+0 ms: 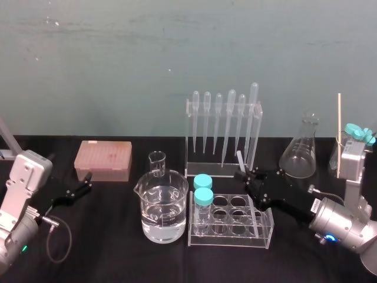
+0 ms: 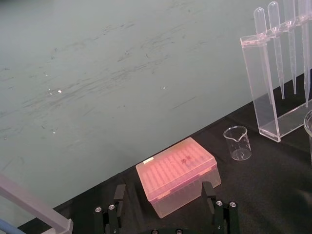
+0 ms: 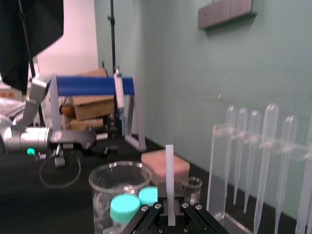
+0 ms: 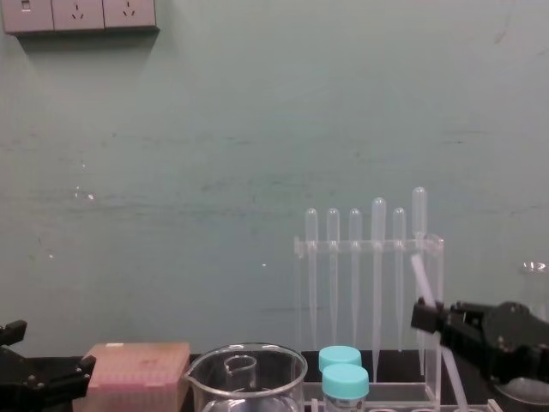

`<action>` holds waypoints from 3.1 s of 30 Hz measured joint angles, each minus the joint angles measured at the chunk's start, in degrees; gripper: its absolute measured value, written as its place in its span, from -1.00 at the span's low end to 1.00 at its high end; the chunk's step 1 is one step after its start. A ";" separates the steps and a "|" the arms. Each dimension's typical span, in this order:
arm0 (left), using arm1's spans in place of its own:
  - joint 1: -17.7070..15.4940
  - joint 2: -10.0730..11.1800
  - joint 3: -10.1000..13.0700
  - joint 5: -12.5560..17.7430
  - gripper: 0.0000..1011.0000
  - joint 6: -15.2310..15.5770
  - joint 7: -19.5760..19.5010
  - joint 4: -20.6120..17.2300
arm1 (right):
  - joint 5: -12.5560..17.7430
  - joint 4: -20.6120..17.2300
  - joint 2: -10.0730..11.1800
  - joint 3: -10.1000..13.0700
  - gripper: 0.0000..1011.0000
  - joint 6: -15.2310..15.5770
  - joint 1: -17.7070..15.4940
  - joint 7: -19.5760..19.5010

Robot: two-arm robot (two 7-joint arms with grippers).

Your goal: Pick up the stirring rod with one hand, then place it down.

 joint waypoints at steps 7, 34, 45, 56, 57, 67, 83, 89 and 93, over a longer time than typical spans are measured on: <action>0.00 0.00 0.00 0.00 0.98 0.00 0.00 0.00 | -1.81 2.14 -0.07 -1.10 -0.86 0.67 0.89 -0.64; 0.00 0.00 0.00 0.00 0.98 0.00 0.00 0.00 | -1.77 2.10 -0.07 -1.02 -0.36 0.76 0.83 -0.74; 0.00 0.00 0.00 0.00 0.98 0.00 0.00 0.00 | -1.73 2.05 -0.07 -1.00 0.28 0.71 0.83 -0.74; 0.00 0.00 0.00 0.00 0.98 0.00 0.00 0.00 | -1.72 1.58 -0.07 -0.36 0.93 -0.43 0.72 -1.47; 0.00 0.00 0.00 0.00 0.98 0.00 0.00 0.00 | -1.70 1.31 -0.07 0.03 0.97 -0.84 0.65 -1.88; 0.00 0.00 0.00 0.00 0.98 0.00 0.00 0.00 | -2.46 -4.34 1.10 7.08 0.98 -2.91 -2.40 -12.40; 0.00 0.00 0.00 0.00 0.98 0.00 0.00 0.00 | -4.31 -8.15 3.00 10.41 0.98 10.51 -8.84 -23.71; 0.00 0.00 0.00 0.00 0.98 0.00 0.00 0.00 | -4.23 -7.95 2.99 10.45 0.98 9.65 -8.59 -23.35; 0.00 0.00 0.00 0.00 0.98 0.00 0.00 0.00 | -4.17 -7.87 2.98 10.47 0.98 9.28 -8.48 -23.15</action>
